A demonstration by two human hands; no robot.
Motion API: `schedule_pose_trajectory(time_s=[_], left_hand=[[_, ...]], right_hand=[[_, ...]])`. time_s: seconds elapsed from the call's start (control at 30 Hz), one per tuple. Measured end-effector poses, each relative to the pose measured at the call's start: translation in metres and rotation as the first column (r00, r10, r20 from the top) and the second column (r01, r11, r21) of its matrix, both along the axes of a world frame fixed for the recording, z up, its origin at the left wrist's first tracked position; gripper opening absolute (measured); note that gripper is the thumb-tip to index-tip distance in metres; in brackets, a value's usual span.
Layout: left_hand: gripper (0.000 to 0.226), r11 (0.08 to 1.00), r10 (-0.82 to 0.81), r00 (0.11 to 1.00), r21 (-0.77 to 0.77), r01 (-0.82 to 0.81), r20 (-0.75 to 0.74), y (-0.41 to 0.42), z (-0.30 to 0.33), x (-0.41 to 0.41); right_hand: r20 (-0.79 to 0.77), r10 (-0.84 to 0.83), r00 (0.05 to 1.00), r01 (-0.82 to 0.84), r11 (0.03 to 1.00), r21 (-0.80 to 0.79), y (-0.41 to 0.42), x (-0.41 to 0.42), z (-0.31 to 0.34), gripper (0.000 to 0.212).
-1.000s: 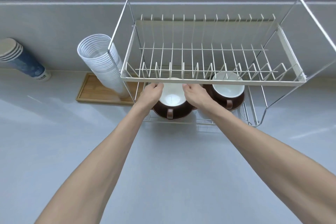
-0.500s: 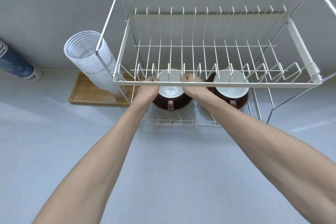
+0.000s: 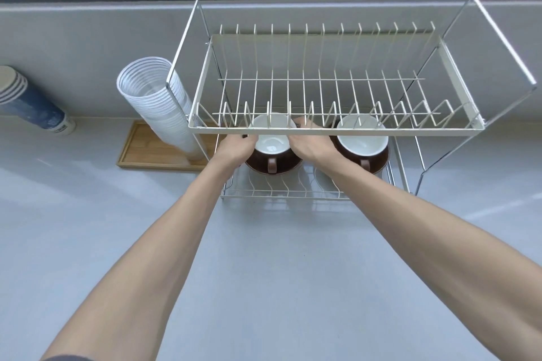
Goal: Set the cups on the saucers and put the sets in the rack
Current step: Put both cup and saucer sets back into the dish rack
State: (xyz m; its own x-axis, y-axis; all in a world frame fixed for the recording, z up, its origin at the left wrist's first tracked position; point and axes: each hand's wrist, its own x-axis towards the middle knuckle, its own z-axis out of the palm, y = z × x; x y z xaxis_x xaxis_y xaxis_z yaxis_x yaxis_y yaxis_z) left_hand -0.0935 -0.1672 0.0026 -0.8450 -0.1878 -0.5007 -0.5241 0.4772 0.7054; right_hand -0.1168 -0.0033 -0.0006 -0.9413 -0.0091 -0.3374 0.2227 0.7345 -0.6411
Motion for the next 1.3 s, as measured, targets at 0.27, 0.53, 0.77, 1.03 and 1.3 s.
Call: schedule_pose_trajectory(time_s=[0.27, 0.53, 0.77, 1.03, 1.3], left_hand=[[0.046, 0.968, -0.183, 0.983, -0.178, 0.174, -0.03, 0.009, 0.03, 0.041], [0.048, 0.643, -0.62, 0.768, -0.456, 0.615, 0.162, 0.04, 0.045, 0.077], [0.045, 0.362, -0.742, 0.666, -0.79, 0.495, 0.076, 0.092, 0.037, 0.09], [0.053, 0.601, -0.651, 0.72, -0.743, 0.295, -0.241, 0.128, 0.015, 0.074], [0.046, 0.77, -0.512, 0.818, -0.563, 0.301, -0.262, 0.153, -0.021, 0.035]], right_hand=[[-0.04, 0.084, 0.996, -0.079, 0.991, 0.104, 0.027, 0.052, 0.037, 0.038], [-0.122, 0.233, 0.965, -0.179, 0.922, 0.344, 0.07, 0.101, 0.053, 0.034], [-0.252, 0.344, 0.905, -0.147, 0.807, 0.572, 0.109, 0.116, 0.045, 0.04], [-0.399, 0.288, 0.871, -0.027, 0.838, 0.545, 0.134, 0.099, 0.024, 0.047], [-0.302, -0.019, 0.953, 0.113, 0.948, 0.297, 0.146, 0.056, -0.01, 0.041]])
